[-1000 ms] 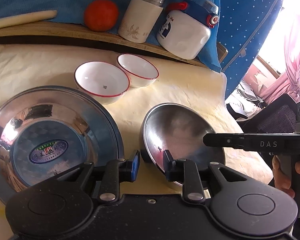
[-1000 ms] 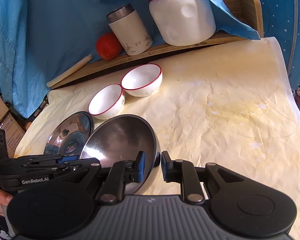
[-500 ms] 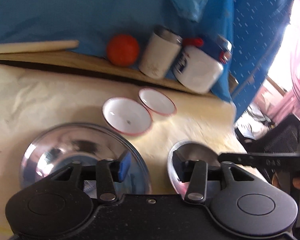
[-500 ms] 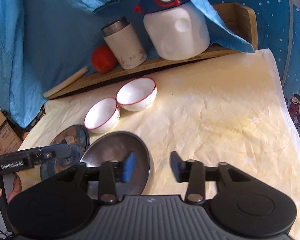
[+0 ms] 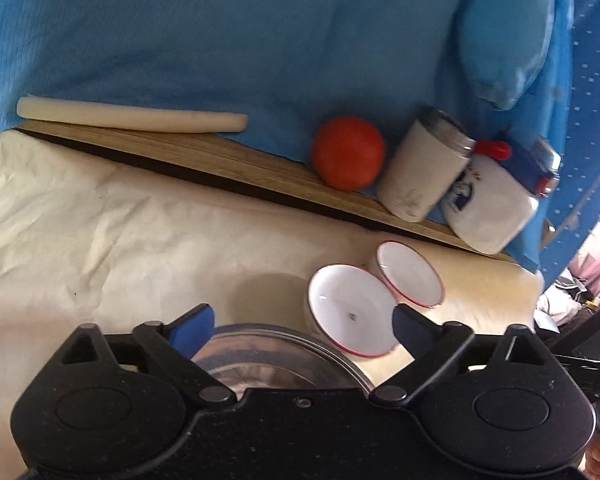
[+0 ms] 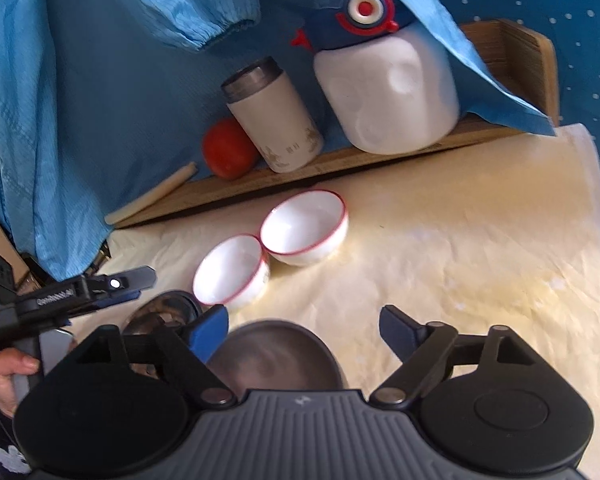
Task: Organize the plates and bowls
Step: 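Move both tools to the rim of a red-rimmed white bowl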
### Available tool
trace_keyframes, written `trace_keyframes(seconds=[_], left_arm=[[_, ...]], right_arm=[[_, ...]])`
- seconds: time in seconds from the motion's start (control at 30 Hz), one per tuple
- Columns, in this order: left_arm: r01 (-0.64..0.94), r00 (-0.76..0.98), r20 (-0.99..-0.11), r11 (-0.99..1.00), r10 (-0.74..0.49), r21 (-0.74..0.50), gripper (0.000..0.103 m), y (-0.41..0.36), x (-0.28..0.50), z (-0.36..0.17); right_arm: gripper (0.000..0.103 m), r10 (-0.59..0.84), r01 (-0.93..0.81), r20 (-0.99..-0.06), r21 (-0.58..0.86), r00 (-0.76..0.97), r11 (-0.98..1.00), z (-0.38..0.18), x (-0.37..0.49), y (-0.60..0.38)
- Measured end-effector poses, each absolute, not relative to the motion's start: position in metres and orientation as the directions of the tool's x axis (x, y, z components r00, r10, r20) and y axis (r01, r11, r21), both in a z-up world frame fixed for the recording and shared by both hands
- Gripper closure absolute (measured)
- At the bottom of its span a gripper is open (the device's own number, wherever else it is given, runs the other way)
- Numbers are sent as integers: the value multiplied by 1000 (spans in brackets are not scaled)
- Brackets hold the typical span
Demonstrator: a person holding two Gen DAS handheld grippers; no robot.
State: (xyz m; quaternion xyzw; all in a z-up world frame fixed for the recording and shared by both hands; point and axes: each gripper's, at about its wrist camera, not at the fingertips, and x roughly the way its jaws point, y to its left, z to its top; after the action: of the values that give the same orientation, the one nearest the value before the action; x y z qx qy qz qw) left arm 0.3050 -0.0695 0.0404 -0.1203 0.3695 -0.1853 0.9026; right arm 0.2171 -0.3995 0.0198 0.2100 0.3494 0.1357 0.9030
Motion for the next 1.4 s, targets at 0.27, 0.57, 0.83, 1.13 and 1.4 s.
trace_keyframes(seconds=[0.27, 0.57, 0.83, 1.13, 1.4], left_arm=[[229, 649, -654, 920, -388, -319, 1, -73, 327, 35], [229, 631, -684, 930, -367, -288, 1, -77, 343, 29], [234, 612, -705, 934, -358, -271, 1, -81, 353, 22], [236, 605, -713, 935, -354, -264, 1, -84, 356, 19], [247, 595, -719, 933, -359, -262, 1, -88, 359, 17]], right_arm=[[4, 434, -125, -555, 507, 710, 853, 21, 240, -386], [1, 463, -127, -573, 529, 676, 839, 15, 264, -374], [1, 468, -93, -616, 540, 633, 836, 5, 282, -363], [0, 456, -73, -643, 530, 615, 845, 2, 288, -353], [1, 440, -36, -668, 527, 601, 849, -3, 293, -347]])
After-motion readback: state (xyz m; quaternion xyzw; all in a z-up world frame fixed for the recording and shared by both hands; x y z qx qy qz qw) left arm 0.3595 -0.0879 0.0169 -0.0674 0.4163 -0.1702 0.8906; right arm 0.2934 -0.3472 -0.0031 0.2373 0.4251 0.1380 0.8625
